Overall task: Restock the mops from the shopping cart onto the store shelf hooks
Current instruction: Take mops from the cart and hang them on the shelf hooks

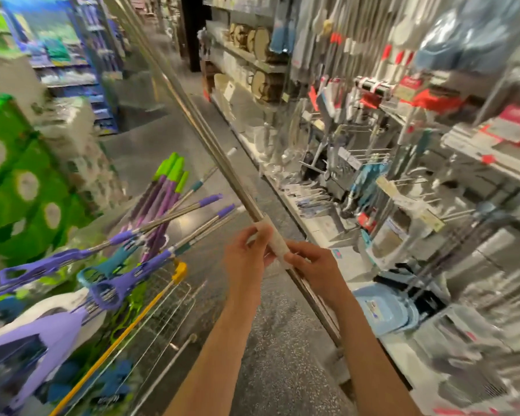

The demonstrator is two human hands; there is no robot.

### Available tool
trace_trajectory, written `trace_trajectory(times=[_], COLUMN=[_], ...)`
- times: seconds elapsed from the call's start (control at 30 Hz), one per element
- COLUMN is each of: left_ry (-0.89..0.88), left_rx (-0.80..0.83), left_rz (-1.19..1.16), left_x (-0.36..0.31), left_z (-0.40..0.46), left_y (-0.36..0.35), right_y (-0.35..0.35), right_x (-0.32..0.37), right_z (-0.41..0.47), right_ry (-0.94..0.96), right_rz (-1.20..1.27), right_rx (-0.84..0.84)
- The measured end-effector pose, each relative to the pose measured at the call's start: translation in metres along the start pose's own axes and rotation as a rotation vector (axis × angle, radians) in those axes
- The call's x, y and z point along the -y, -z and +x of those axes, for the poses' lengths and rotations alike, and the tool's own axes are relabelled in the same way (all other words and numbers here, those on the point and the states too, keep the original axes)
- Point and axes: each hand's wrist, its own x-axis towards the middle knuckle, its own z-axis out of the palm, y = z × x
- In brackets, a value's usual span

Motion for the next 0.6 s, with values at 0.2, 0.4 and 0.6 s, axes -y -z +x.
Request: trace_trajectory(times=[0.2, 0.4, 0.6], left_ry=[-0.016, -0.090, -0.063], left_rx=[0.133, 0.267, 0.437], left_rz=[0.140, 0.287, 0.309], left_x=[0.031, 0.066, 0.100], left_z=[0.010, 0.008, -0.014], left_y=[-0.089, -0.168, -0.244], right_y=[0.077, 0.143, 0.215], right_x=[-0.024, -0.055, -0.084], right_z=[-0.007, -0.016, -0.043], right_ry=[-0.051, -0.144, -0.188], right_rz=[0.091, 0.225, 0.204], right_rx=[-0.200, -0.417, -0.556])
